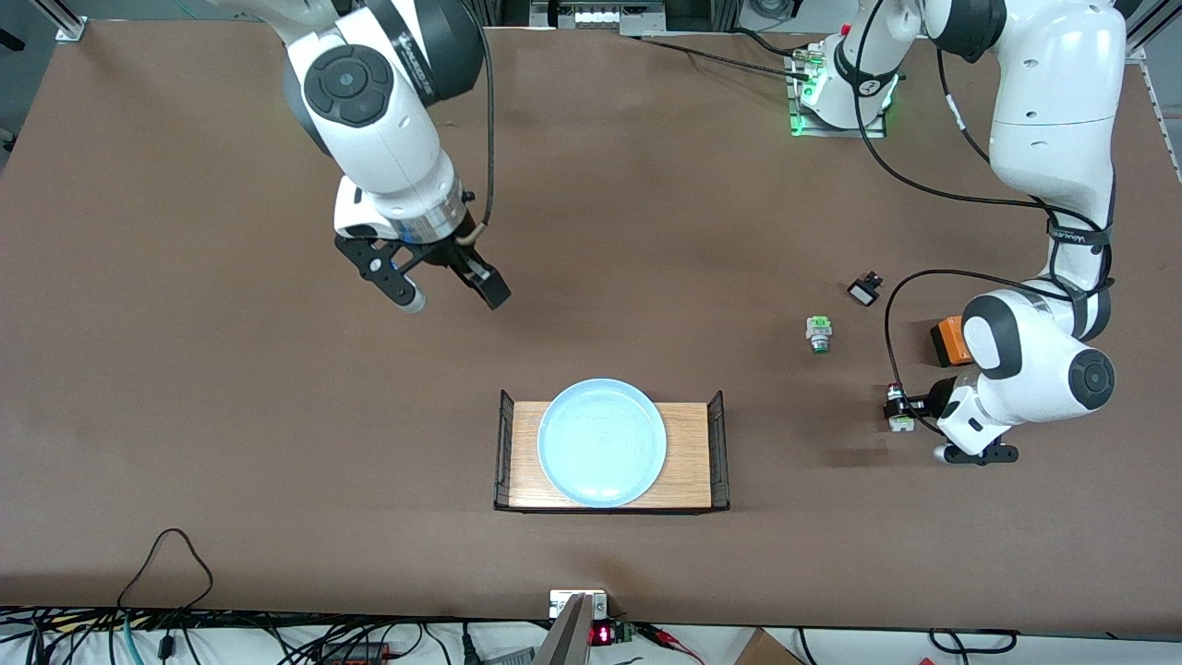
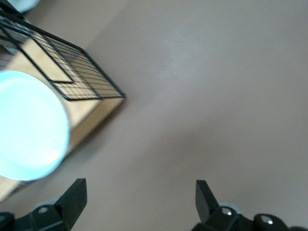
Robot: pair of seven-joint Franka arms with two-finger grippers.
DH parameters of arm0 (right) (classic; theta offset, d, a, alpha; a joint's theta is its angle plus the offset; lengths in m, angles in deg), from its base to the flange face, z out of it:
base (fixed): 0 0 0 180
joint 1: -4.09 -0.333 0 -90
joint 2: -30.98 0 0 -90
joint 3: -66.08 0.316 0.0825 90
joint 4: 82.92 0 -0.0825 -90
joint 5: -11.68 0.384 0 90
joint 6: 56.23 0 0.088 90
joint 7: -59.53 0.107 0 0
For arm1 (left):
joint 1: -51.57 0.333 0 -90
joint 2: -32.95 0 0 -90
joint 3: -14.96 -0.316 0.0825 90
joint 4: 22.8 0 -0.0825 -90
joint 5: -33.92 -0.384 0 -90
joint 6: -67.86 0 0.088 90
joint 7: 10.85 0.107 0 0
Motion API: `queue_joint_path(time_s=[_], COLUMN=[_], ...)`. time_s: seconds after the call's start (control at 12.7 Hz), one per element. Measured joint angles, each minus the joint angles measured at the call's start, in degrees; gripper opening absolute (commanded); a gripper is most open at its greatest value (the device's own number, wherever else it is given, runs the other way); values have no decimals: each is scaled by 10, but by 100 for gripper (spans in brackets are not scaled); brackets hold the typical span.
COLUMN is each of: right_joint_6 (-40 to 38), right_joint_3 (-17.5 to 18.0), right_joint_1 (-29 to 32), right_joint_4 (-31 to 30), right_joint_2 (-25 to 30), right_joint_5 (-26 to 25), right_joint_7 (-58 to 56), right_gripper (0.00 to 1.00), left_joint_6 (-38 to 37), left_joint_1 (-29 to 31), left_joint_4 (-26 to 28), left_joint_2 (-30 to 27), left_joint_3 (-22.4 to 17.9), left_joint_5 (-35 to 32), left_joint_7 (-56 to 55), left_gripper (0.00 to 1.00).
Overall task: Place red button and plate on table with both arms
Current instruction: 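Retract the left gripper while the right gripper lowers to the plate rim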
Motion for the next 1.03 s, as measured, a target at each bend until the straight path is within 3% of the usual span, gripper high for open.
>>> queue_joint_path(time_s=[0.24,0.71,1.03], right_joint_6=[61,126,173], right_joint_3=[0,0,0], right_joint_1=[-7,-17,-26], right_joint_4=[45,84,86], right_joint_2=[-64,-127,-157], right_joint_5=[0,0,1], right_joint_7=[35,63,95], right_gripper=[100,100,100], left_joint_6=[3,-21,-95], left_joint_1=[-1,-13,-12], left_joint_4=[-1,-31,-40], left_joint_2=[0,-8,-71], left_joint_3=[0,-9,-28], left_joint_5=[0,-1,-56], left_joint_7=[2,2,-27], left_gripper=[100,100,100])
